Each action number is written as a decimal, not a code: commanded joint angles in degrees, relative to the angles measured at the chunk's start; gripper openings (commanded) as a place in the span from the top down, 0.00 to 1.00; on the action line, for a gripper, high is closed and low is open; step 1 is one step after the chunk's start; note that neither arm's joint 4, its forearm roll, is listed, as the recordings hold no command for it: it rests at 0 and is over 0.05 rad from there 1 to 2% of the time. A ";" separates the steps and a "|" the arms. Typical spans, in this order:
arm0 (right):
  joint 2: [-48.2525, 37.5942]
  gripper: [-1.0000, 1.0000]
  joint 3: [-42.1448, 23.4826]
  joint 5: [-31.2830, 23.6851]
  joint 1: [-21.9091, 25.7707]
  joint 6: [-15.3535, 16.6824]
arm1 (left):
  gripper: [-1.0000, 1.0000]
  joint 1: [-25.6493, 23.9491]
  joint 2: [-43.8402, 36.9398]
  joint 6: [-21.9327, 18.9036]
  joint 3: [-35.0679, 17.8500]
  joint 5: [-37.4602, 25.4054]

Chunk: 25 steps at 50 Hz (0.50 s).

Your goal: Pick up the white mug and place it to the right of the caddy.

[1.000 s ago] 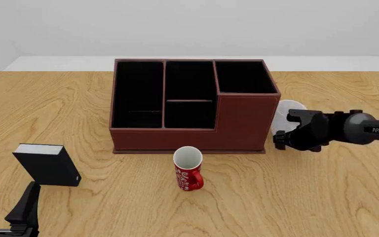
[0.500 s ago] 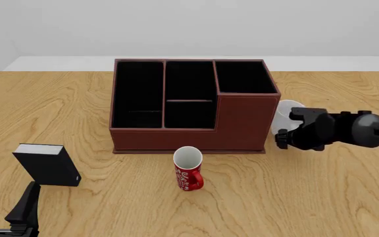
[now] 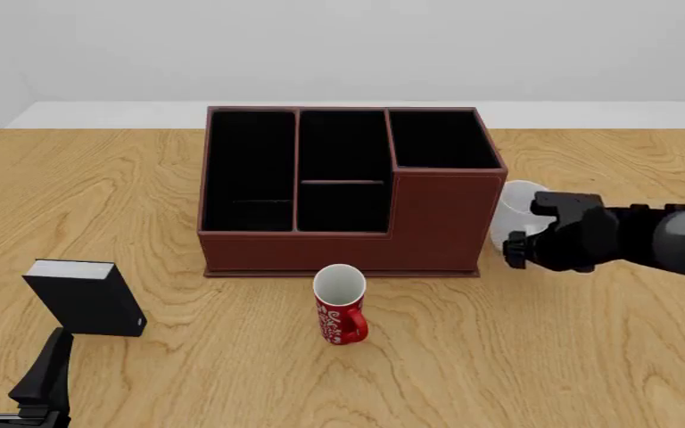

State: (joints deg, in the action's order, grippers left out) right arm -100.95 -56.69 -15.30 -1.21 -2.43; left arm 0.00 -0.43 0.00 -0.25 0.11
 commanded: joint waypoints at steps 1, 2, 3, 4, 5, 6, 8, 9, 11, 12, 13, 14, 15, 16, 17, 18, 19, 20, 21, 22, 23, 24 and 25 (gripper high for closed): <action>3.79 0.00 1.58 0.25 0.72 -0.62 | 0.00 0.00 0.00 0.00 0.00 0.00; 4.07 0.00 1.68 0.33 0.79 -0.86 | 0.00 0.00 0.00 0.00 0.00 0.00; 4.98 0.00 2.05 0.44 1.05 -1.11 | 0.00 0.00 0.00 0.00 0.00 0.00; 5.40 0.00 2.17 0.50 0.98 -1.25 | 0.00 0.00 0.00 0.00 0.00 0.00; 5.94 0.00 2.39 0.51 1.22 -1.43 | 0.00 0.00 0.00 0.00 0.00 0.00; 6.35 0.00 2.48 0.63 1.04 -1.57 | 0.00 0.00 0.00 0.00 0.00 0.00; 6.59 0.00 2.61 0.58 1.10 -1.55 | 0.00 0.00 0.00 0.00 0.00 0.00; 6.98 0.00 2.69 0.63 0.93 -1.59 | 0.00 0.00 0.00 0.00 0.00 0.00; 7.63 0.00 2.92 0.59 1.11 -1.79 | 0.00 0.00 0.00 0.00 0.00 0.00; 7.92 0.00 3.01 0.69 1.12 -1.87 | 0.00 0.00 0.00 0.00 0.00 0.00; 8.29 0.00 3.13 0.69 0.92 -1.81 | 0.00 0.00 0.00 0.00 0.00 0.00; 8.54 0.00 3.22 0.70 0.99 -1.89 | 0.00 0.00 0.00 0.00 0.00 0.00; 8.94 0.00 3.28 0.66 0.90 -1.89 | 0.00 0.00 0.00 0.00 0.00 0.00; 9.26 0.00 3.37 0.63 1.01 -2.03 | 0.00 0.00 0.00 0.00 0.00 0.00; 9.87 0.00 3.51 0.54 0.97 -2.08 | 0.00 0.00 0.00 0.00 0.00 0.00; 10.24 0.00 3.55 0.53 0.89 -2.11 | 0.00 0.00 0.00 0.00 0.00 0.00; 10.50 0.00 3.61 0.44 0.71 -1.71 | 0.00 0.00 0.00 0.00 0.00 0.00; 10.74 0.00 3.64 0.47 0.36 -1.49 | 0.00 0.00 0.00 0.00 0.00 0.00; 11.09 0.00 3.67 0.34 0.72 -1.82 | 0.00 0.00 0.00 0.00 0.00 0.00; 11.34 0.00 3.71 0.29 0.65 -1.70 | 0.00 0.00 0.00 0.00 0.00 0.00; 11.88 0.00 3.75 0.32 0.64 -1.83 | 0.00 0.00 0.00 0.00 0.00 0.00; 11.96 0.00 3.77 0.25 0.76 -1.95 | 0.00 0.00 0.00 0.00 0.00 0.00; 12.11 0.00 3.80 0.27 0.59 -1.78 | 0.00 0.00 0.00 0.00 0.00 0.00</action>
State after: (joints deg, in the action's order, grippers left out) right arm -91.81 -53.57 -14.88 -0.47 -4.06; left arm 0.00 -0.43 0.00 -0.25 0.11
